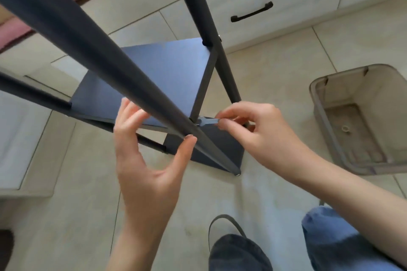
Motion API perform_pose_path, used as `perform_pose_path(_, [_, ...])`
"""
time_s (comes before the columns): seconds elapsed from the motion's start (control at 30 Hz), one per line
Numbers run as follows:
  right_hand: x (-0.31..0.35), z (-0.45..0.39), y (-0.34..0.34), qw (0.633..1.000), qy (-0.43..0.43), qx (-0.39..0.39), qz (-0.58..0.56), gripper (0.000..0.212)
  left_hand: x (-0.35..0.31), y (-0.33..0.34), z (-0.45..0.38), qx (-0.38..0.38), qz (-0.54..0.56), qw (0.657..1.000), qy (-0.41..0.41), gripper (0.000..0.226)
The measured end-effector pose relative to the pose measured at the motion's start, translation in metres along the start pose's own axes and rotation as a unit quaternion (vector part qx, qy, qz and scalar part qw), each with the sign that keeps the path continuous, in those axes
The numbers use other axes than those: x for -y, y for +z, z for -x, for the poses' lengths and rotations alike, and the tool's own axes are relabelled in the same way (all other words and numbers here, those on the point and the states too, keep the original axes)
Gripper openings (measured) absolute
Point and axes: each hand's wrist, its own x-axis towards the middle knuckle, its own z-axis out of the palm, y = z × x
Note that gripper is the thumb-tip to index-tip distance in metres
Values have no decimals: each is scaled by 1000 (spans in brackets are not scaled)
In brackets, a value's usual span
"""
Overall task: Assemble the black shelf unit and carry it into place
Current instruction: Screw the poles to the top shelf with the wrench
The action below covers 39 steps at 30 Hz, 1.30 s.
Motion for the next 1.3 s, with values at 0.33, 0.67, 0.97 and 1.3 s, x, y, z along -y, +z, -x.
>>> perform_pose_path(0.33, [-7, 1, 10, 993, 14, -46, -104, 26, -18, 29, 22, -146, 290, 888, -327, 76])
perform_pose_path(0.67, [-8, -3, 19, 990, 24, -41, -131, 15, -14, 32, 9, -87, 364, 898, -231, 105])
perform_pose_path(0.97, [-13, -3, 28, 983, 39, -44, -173, 24, -10, 39, 10, -63, 412, 880, -229, 107])
perform_pose_path(1.3, [-17, -5, 31, 964, 69, -44, -252, 23, -7, 33, 9, -56, 439, 862, -249, 110])
